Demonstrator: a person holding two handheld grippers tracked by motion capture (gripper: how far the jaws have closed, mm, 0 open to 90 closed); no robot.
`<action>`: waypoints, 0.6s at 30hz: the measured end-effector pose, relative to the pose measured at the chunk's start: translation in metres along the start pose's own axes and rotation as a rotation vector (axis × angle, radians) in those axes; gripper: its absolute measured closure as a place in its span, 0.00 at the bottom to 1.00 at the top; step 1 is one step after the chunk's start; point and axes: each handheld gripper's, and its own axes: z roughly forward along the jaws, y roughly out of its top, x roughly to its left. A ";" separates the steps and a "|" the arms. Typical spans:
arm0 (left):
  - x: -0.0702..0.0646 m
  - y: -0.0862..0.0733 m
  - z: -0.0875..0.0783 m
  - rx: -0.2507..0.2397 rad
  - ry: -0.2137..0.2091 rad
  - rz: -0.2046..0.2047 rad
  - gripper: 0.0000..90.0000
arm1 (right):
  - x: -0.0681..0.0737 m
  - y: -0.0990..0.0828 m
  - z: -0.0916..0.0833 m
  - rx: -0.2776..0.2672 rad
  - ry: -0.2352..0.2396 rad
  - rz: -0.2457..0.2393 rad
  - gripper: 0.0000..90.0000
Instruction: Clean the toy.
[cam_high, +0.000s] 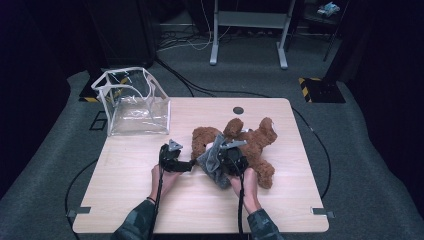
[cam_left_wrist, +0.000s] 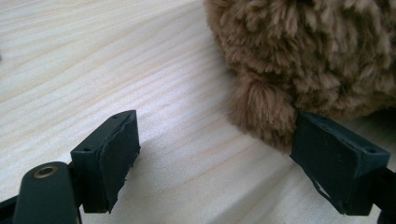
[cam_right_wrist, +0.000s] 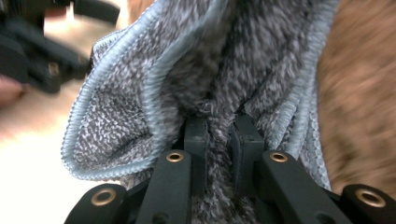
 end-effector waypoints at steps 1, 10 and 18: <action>0.000 0.000 0.000 0.005 0.001 0.003 0.17 | 0.000 -0.002 0.003 0.014 0.006 -0.014 0.89; 0.000 0.000 0.000 0.009 0.000 0.019 0.16 | -0.008 0.019 -0.028 -0.066 0.034 -0.001 0.89; -0.001 0.000 0.000 0.008 -0.005 0.023 0.16 | -0.024 0.080 -0.049 -0.211 -0.085 -0.004 0.88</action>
